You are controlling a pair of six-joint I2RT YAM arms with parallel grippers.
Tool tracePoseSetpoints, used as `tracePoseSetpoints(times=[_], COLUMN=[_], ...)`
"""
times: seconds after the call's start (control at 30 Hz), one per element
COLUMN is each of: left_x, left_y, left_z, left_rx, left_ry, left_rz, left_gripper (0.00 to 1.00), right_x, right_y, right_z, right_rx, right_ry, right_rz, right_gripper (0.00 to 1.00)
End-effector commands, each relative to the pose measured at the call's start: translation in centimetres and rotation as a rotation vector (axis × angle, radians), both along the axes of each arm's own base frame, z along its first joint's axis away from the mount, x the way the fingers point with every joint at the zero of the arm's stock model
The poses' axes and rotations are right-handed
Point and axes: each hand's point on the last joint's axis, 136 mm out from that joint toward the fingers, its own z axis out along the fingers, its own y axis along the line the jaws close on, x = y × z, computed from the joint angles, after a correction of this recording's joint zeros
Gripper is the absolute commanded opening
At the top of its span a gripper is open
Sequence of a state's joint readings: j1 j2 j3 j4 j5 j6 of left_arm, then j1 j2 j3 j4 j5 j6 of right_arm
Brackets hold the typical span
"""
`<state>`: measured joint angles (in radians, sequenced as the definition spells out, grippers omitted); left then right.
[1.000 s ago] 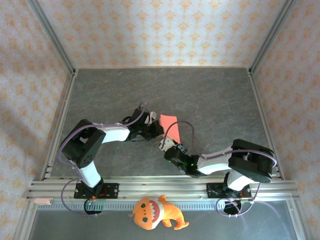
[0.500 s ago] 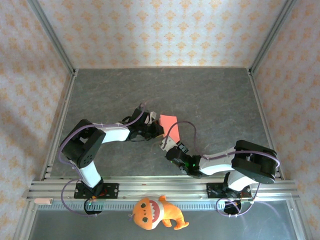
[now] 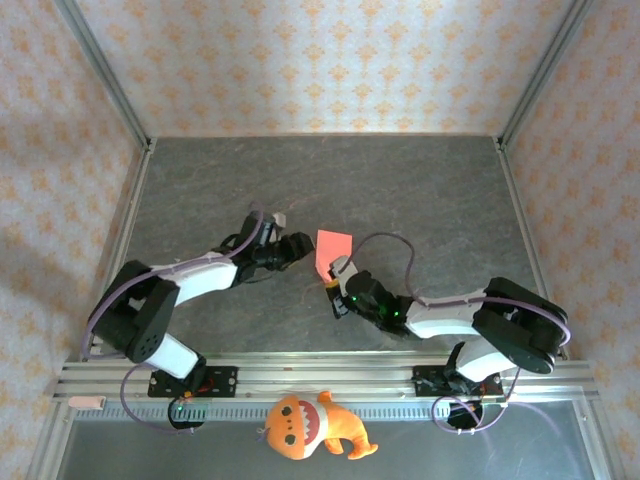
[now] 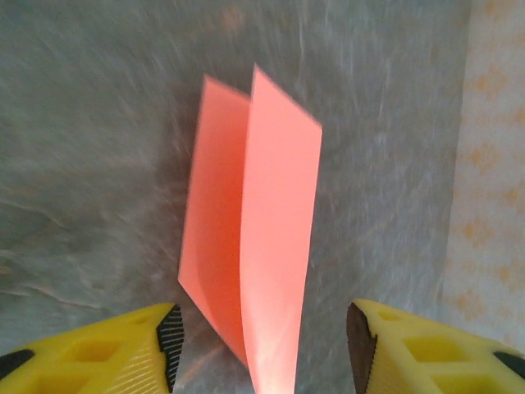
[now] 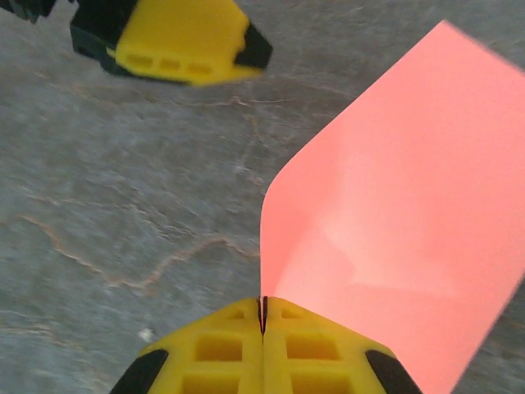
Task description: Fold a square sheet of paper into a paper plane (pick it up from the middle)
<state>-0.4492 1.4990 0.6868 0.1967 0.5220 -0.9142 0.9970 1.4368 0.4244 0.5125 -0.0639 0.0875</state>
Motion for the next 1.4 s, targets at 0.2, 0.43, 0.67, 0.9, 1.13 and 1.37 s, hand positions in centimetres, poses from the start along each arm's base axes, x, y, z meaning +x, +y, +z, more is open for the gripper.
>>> tracePoseSetpoints(times=[0.2, 0.43, 0.67, 0.9, 1.13, 1.37], left_x=[0.7, 1.5, 2.5, 3.0, 1.9, 0.2], left_y=[2.4, 0.1, -2.7, -4.7, -5.0, -3.6], left_z=[2.6, 3.7, 1.3, -3.1, -6.7, -10.7], left_rx=[0.067, 0.028, 0.106, 0.173, 0.221, 0.289], left_ry=[-0.097, -0.137, -0.079, 0.003, 0.069, 0.149], left_rz=[0.049, -0.079, -0.223, -0.296, -0.329, -0.342], left_gripper=[0.53, 0.27, 0.10, 0.03, 0.01, 0.00], right_x=[-1.2, -1.8, -2.3, -2.0, -1.8, -0.8], right_y=[3.0, 2.3, 1.8, 1.6, 1.4, 1.0], right_z=[0.6, 0.0, -0.2, -0.4, -0.8, -1.4], right_rx=[0.221, 0.288, 0.333, 0.334, 0.326, 0.281], right_ry=[0.345, 0.477, 0.527, 0.530, 0.538, 0.533], right_rz=[0.113, 0.145, 0.148, 0.138, 0.127, 0.083], right_gripper=[0.00, 0.00, 0.00, 0.00, 0.00, 0.00])
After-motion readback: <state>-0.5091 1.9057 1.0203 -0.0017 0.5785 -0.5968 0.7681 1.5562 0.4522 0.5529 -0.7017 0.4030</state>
